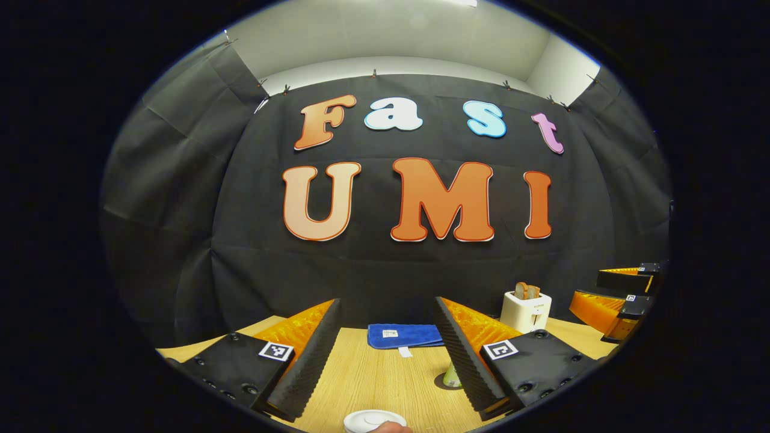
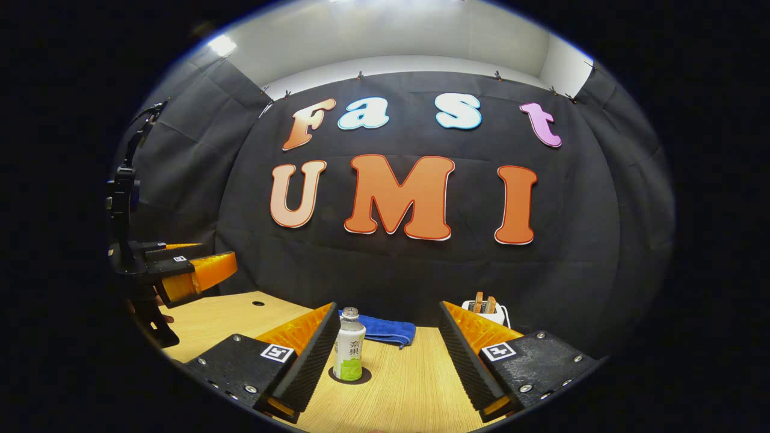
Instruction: Open the teacup lid with one hand, grasp the water bottle and pour water into the teacup with the other hand; after pouring, place the water bottle on the coaster and then close the teacup lid.
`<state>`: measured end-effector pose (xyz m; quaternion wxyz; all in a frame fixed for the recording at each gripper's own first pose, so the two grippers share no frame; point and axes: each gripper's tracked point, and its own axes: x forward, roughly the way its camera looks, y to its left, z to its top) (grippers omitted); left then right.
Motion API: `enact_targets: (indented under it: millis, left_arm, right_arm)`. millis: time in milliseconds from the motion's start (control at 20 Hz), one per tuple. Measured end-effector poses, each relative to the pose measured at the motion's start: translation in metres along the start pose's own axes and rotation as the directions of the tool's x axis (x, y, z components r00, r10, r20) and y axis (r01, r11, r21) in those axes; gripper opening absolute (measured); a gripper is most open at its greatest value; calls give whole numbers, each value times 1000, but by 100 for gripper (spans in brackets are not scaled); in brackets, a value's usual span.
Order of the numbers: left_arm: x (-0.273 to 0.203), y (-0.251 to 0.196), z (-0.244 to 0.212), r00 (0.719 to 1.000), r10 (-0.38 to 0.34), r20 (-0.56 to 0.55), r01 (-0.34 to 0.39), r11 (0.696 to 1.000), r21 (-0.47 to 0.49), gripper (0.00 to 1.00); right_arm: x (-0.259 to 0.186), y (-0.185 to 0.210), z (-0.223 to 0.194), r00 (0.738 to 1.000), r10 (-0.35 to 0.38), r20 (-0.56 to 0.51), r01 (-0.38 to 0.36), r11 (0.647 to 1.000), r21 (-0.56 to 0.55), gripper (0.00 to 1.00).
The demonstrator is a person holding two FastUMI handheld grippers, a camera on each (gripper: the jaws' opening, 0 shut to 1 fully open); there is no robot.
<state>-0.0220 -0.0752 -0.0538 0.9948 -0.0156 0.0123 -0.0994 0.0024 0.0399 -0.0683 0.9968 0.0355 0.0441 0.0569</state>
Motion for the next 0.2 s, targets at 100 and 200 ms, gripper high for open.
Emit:
enact_targets:
  millis: [100,200]
  left_arm:
    - [2,1,-3,1000,11,-7,-11,1000,9,95]
    - [5,3,-1,1000,19,-9,-19,1000,12,98]
  right_arm:
    - [1,3,4,1000,16,6,-16,1000,-9,98]
    - [3,0,7,1000,18,-2,-18,999,-40,98]
